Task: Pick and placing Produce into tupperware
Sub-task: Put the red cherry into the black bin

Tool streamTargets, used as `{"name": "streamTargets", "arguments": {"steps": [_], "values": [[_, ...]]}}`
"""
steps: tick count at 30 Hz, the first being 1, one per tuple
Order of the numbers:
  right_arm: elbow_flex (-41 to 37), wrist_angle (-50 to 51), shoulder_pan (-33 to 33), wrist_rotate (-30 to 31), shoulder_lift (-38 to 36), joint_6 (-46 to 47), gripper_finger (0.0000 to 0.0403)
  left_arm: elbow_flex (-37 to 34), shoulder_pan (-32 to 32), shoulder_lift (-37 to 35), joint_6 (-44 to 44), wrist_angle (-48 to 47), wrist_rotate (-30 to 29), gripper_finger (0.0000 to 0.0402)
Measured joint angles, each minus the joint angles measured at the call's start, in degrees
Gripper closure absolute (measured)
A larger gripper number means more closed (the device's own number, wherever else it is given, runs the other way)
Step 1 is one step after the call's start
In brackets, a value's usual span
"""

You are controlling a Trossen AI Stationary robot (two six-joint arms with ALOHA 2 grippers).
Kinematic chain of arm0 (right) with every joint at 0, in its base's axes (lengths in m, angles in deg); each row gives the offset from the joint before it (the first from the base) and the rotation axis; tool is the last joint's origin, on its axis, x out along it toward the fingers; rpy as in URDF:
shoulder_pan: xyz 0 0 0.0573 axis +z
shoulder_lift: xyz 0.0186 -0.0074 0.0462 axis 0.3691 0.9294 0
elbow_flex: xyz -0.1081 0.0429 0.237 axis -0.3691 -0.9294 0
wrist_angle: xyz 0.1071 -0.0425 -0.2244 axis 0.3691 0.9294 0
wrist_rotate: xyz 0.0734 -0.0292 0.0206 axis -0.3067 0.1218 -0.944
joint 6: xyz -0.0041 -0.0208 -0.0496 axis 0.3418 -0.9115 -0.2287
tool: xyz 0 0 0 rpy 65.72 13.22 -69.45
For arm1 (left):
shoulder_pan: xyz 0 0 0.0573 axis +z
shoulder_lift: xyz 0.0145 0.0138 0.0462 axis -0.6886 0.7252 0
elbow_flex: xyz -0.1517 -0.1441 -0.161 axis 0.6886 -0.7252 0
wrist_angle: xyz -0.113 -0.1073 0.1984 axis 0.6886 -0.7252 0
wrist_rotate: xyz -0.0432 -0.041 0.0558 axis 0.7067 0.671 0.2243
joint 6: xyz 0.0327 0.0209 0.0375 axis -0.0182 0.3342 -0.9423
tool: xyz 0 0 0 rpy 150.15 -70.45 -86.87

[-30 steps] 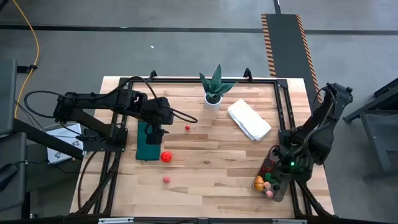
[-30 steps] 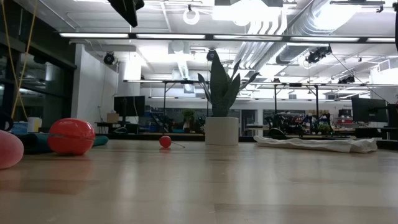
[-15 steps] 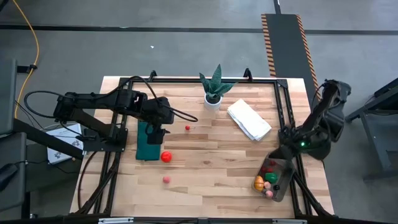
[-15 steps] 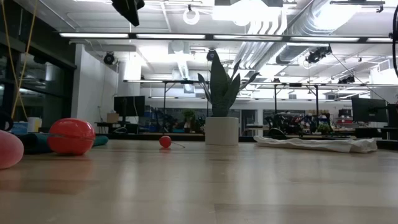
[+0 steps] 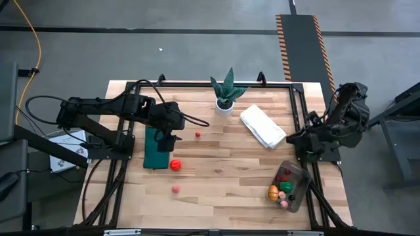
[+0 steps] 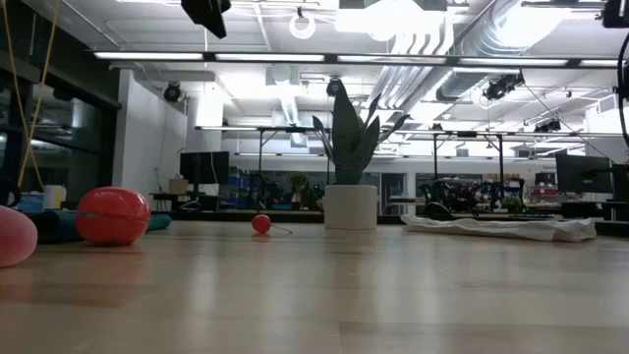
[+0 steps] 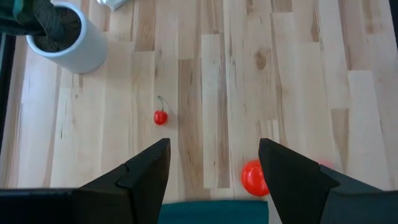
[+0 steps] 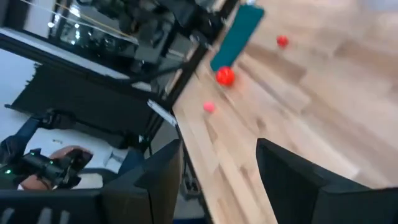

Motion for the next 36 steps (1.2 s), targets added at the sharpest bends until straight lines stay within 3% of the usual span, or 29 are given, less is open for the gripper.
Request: {"name": "streamTargets", "arguments": {"steps": [9, 14, 24, 36], "values": [[0.0, -7.2, 0.0, 9.7, -5.0, -17.9, 0.0206, 0.0, 0.0, 0.0, 1.5, 5.4, 0.0, 0.0167], [0.0, -13.1, 0.0, 12.1, -6.2, -28.2, 0.0206, 0.0, 0.0, -0.4, 1.3, 10.4, -1.6, 0.0167], [0.0, -13.7, 0.0, 12.6, -6.5, -29.9, 0.0206, 0.0, 0.1, -8.1, 1.9, 8.5, -4.6, 0.0167], [0.0, -14.7, 0.0, 17.2, -6.5, -30.0, 0.0206, 0.0, 0.0, -20.8, 10.6, -2.6, -4.6, 0.0167]]}}
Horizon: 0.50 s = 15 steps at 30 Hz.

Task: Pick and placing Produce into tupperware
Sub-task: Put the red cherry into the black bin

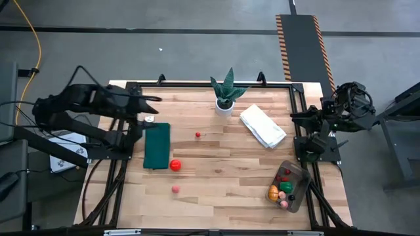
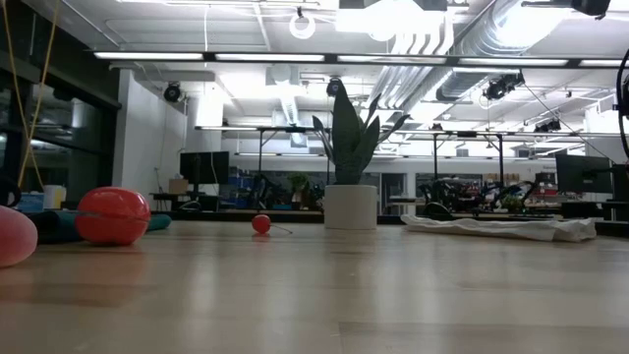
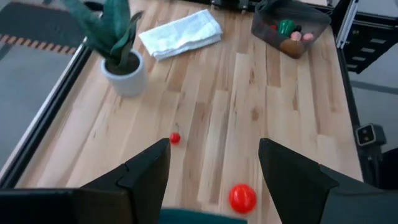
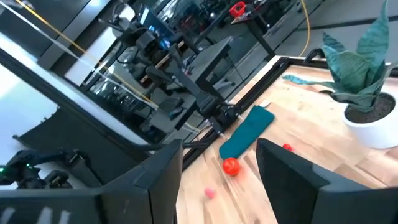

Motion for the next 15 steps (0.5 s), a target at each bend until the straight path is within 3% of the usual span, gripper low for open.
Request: {"name": "streamTargets", "arguments": {"steps": [9, 15], "values": [[0.0, -1.3, 0.0, 3.4, 0.0, 0.0, 0.0206, -0.7, 0.0, -3.9, 2.4, -11.0, 0.0, 0.0167], [0.0, -1.6, 0.0, 4.9, 0.0, 0.1, 0.0206, -7.6, 0.0, -5.7, 2.7, -13.1, 1.1, 0.0167]]}}
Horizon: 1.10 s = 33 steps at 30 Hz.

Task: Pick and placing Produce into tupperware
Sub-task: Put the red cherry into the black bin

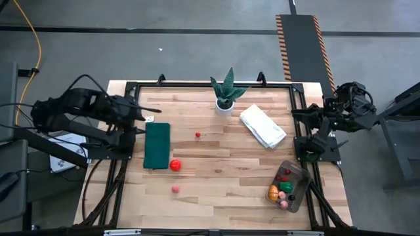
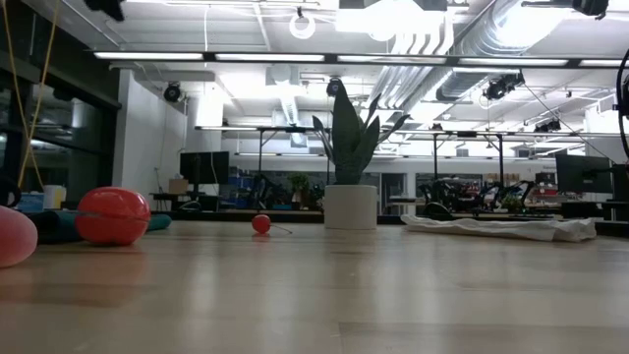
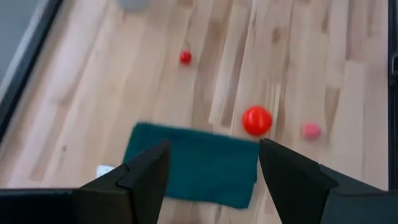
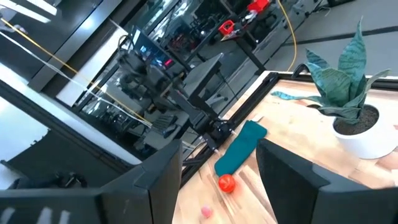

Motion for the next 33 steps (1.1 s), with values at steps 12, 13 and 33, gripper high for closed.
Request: {"name": "streamTargets", "arguments": {"steps": [12, 13, 33], "values": [[0.0, -2.0, 0.0, 2.8, 0.4, 0.0, 0.0206, -14.5, 0.0, -8.6, 0.4, 8.3, 2.0, 0.0167], [0.0, -2.1, 0.0, 3.0, 0.6, 0.0, 0.0206, -15.6, 0.0, -9.6, 0.5, 9.1, 2.0, 0.0167], [0.0, -3.4, 0.0, 4.1, 4.3, 2.7, 0.0206, -32.2, 0.0, -13.8, 1.7, 26.5, 4.2, 0.0167]]}}
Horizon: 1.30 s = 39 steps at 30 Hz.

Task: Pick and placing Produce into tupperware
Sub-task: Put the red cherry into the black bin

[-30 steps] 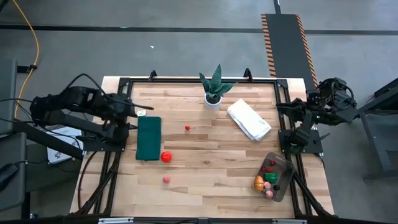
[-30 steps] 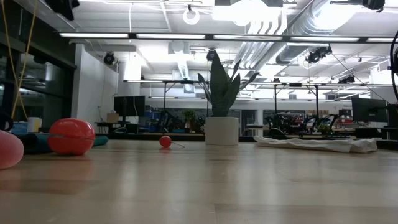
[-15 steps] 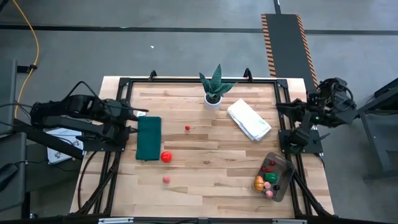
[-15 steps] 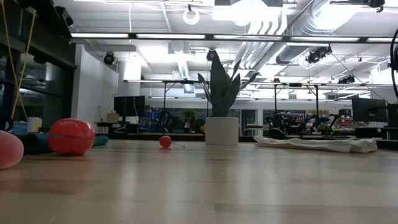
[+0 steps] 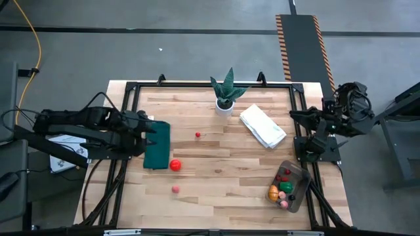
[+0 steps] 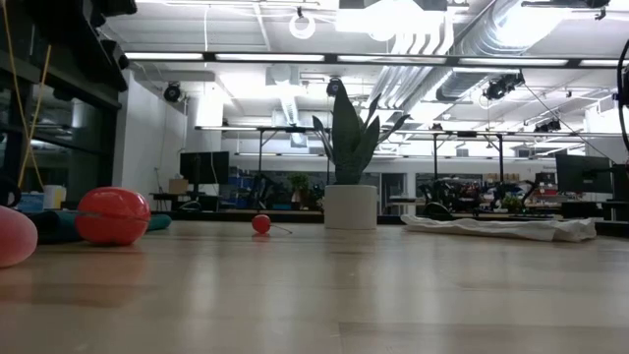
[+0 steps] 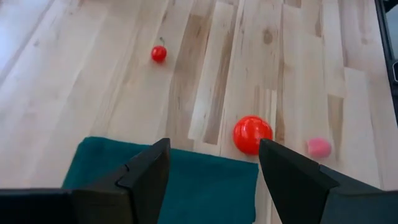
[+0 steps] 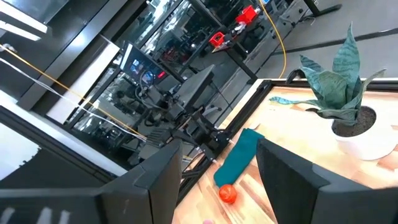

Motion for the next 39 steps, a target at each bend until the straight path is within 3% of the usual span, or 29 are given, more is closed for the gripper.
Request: {"name": "streamTargets", "arguments": {"steps": [10, 20, 28, 39], "values": [[0.0, 0.0, 0.0, 0.0, 1.4, 1.3, 0.0206, -1.0, 1.5, 1.4, -0.4, 5.1, -0.6, 0.0168], [0.0, 0.0, 0.0, 0.0, 1.4, 1.3, 0.0206, -1.0, 19.1, 4.3, -8.3, 6.8, 10.7, 0.0217], [0.0, 0.0, 0.0, 0.0, 1.5, 1.3, 0.0206, -1.0, 29.5, 14.2, -15.4, 8.8, 18.7, 0.0218], [0.0, 0.0, 0.0, 0.0, 3.2, 1.8, 0.0206, -1.0, 30.7, 28.2, -20.3, 20.1, 22.1, 0.0215]]}}
